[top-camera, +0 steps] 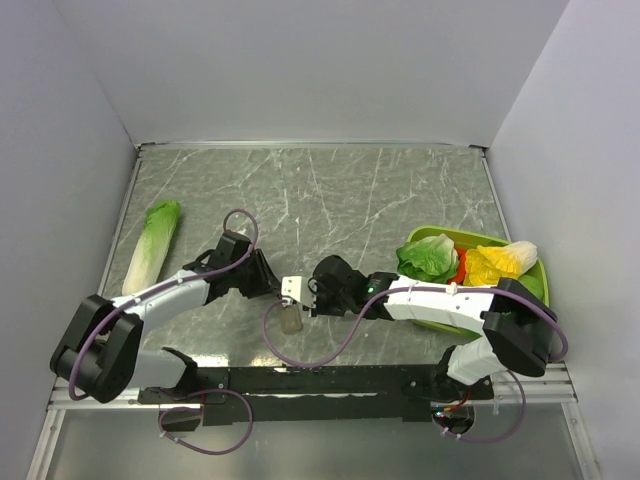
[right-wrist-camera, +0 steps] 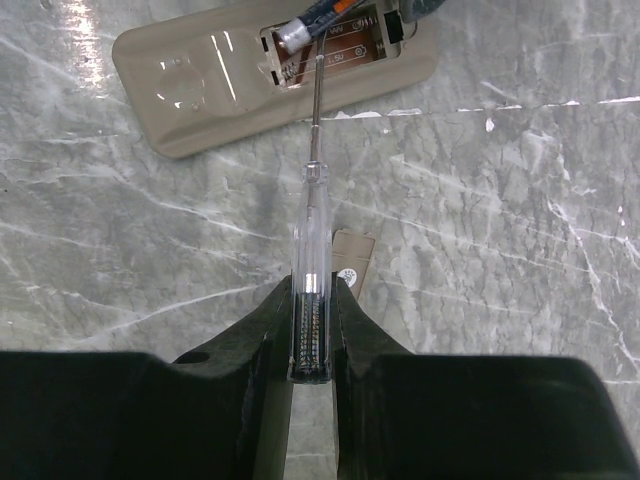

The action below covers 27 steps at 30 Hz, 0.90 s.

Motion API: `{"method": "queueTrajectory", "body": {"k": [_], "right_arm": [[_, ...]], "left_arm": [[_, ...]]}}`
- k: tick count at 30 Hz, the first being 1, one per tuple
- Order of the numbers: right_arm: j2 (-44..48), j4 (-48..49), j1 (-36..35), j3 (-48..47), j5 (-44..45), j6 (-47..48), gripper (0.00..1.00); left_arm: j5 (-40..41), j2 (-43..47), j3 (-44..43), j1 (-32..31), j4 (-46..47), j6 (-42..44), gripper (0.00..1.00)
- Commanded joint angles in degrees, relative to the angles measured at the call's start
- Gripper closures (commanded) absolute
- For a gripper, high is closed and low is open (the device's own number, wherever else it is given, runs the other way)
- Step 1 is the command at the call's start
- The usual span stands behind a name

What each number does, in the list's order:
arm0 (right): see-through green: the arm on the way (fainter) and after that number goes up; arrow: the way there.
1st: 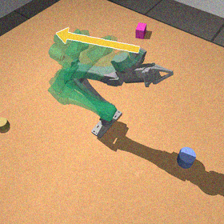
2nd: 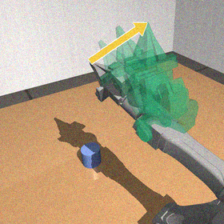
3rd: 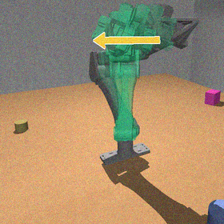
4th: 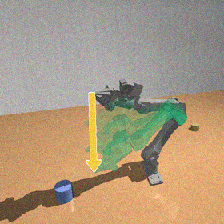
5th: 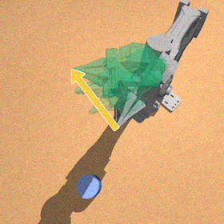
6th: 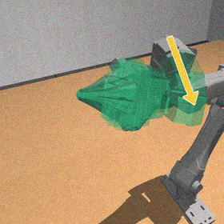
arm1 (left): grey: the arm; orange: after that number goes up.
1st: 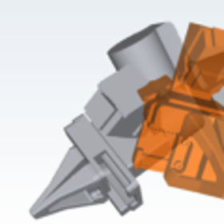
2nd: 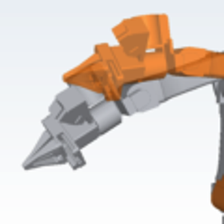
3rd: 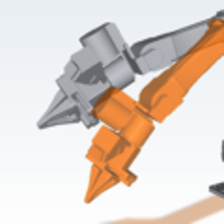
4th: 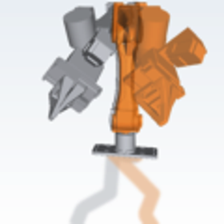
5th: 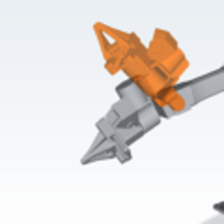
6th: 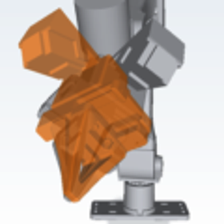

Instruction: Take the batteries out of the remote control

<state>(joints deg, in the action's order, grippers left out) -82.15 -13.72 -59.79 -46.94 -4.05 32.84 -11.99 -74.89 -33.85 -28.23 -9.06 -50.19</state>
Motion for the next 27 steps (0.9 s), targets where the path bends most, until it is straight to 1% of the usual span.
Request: {"method": "queueTrajectory", "body": {"k": [1, 6, 13, 20, 27], "right_arm": [[2.26, 0.01, -0.5, -2.46, -0.16, -0.41, 1.0], [1.64, -0.35, -0.68, -3.07, -0.51, -0.67, 1.0], [-0.03, -0.52, -2.0, -4.56, -0.08, -0.76, 1.0], [-1.78, -1.05, -2.26, -6.06, 1.42, -0.59, 1.0], [-2.58, 0.18, -2.17, -4.92, 2.03, -0.85, 1.0]], "left_arm": [[3.02, 2.12, -1.84, -0.25, -2.97, 1.33, 0.6], [6.01, 3.17, -3.42, -0.25, -5.62, 1.94, 0.59], [7.85, 3.44, -3.77, -0.16, -6.85, 2.29, 0.59], [7.16, 3.26, -3.33, -0.16, -6.32, 2.12, 0.59], [6.8, 4.14, -2.28, -0.16, -5.97, 1.85, 0.6]]}}
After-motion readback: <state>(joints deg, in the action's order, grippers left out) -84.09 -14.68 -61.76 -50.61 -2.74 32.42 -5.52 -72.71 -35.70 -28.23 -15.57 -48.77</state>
